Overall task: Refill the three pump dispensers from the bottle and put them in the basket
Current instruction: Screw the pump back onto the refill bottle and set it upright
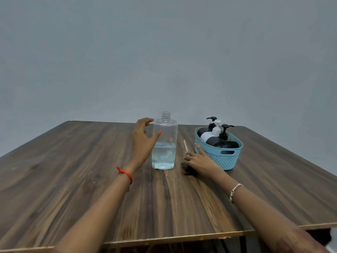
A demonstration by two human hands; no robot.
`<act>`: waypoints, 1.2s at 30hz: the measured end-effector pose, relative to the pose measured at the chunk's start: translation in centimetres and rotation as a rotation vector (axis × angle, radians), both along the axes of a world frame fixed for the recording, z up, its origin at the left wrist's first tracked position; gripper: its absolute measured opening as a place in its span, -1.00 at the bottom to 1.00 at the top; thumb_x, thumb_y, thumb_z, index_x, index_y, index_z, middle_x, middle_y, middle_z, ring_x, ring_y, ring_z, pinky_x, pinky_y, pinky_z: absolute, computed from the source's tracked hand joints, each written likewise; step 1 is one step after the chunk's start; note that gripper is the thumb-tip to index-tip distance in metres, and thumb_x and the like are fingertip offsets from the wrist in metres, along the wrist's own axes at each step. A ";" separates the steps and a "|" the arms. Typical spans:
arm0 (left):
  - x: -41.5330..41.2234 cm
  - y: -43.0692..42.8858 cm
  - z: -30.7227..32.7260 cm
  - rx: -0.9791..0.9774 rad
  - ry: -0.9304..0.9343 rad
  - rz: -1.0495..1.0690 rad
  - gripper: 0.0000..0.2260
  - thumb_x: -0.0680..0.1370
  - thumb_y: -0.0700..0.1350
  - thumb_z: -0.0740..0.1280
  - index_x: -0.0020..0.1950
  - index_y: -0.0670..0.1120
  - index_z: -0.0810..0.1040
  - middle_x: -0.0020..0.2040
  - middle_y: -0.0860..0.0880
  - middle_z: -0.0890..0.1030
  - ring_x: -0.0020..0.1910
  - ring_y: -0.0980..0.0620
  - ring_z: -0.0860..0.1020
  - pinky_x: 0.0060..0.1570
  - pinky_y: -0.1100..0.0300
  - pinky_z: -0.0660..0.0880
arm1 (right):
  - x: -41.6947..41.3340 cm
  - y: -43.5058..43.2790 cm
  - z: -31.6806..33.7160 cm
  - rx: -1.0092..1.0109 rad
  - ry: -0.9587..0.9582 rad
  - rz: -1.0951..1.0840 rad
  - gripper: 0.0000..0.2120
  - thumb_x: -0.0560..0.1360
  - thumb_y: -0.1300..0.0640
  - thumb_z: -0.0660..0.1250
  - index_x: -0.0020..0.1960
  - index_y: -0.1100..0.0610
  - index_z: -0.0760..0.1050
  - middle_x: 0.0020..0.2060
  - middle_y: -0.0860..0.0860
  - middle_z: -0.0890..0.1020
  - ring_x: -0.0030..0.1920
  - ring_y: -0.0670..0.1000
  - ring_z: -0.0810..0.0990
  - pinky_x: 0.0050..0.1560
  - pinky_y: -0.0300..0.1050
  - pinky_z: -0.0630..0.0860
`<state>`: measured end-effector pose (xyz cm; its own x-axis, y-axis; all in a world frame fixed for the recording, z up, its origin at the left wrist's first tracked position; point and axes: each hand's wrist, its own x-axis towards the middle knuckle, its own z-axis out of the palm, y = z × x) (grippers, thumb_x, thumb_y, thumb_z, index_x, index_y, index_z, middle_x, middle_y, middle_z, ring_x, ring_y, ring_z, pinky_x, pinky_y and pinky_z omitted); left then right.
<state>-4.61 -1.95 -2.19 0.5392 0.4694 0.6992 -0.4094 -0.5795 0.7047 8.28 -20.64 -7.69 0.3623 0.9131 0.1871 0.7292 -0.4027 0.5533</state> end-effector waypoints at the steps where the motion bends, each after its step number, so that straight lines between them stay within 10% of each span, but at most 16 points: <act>1: 0.2 0.3 -0.4 -0.012 0.027 0.012 -0.61 0.43 -0.16 0.45 0.22 -0.07 0.45 0.16 0.06 0.47 0.12 0.16 0.44 0.12 0.28 0.38 | 0.2 0.0 -0.2 -0.008 0.036 0.005 -0.77 0.56 0.19 0.18 0.18 0.07 0.48 0.08 0.05 0.56 0.27 0.08 0.44 0.45 0.19 -0.15; 6: 1.0 0.9 -1.4 -0.074 0.224 -0.030 -0.35 0.41 -0.06 0.48 0.42 -0.10 0.27 0.41 -0.03 0.34 0.37 0.03 0.32 0.32 0.13 0.31 | 0.7 0.0 0.5 0.209 0.268 0.135 -0.80 0.53 0.23 0.21 0.11 0.14 0.51 0.03 0.06 0.57 0.05 0.08 0.52 0.10 -0.08 0.30; 13: 2.5 0.7 -1.3 -0.118 0.287 -0.240 -0.44 0.38 -0.12 0.50 0.33 -0.04 0.36 0.21 0.06 0.50 0.16 0.12 0.49 -0.04 0.39 0.44 | -1.7 0.3 9.0 1.295 0.705 0.229 -0.83 0.48 0.26 0.35 0.00 0.16 0.39 -0.11 0.02 0.57 -0.16 -0.14 0.53 -0.15 -0.35 0.48; 17: 3.2 0.5 -1.2 -0.140 0.277 -0.316 -0.48 0.40 -0.11 0.48 0.29 -0.01 0.37 0.15 0.08 0.55 0.11 0.16 0.54 -0.02 0.32 0.48 | -1.6 0.8 15.8 1.703 0.717 0.365 -0.82 0.47 0.20 0.37 0.05 0.21 0.48 -0.09 0.11 0.63 -0.08 0.11 0.63 -0.16 -0.06 0.60; 25: 4.0 0.8 -1.4 -0.122 0.343 -0.277 -0.40 0.42 0.02 0.42 0.39 -0.02 0.27 0.29 -0.03 0.48 0.26 -0.01 0.47 0.28 -0.07 0.42 | -3.1 2.7 23.3 1.763 0.653 0.618 -0.84 0.49 0.23 0.34 0.03 0.27 0.50 -0.21 0.13 0.63 -0.24 0.07 0.59 -0.34 -0.11 0.57; 36: 4.5 0.6 -1.4 -0.083 0.395 -0.203 -0.45 0.51 -0.06 0.35 0.42 -0.09 0.19 0.34 -0.12 0.36 0.30 -0.10 0.39 0.30 -0.08 0.38 | -3.5 4.9 23.7 1.632 0.735 0.578 -0.89 0.50 0.26 0.32 -0.01 0.29 0.48 -0.38 0.09 0.58 -0.35 0.07 0.56 -0.39 -0.21 0.51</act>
<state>-0.07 -1.36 -3.62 0.8441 0.3724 0.3857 -0.1990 -0.4503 0.8704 4.83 -15.76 16.05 0.5167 0.0446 0.8550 0.8323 0.2078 -0.5138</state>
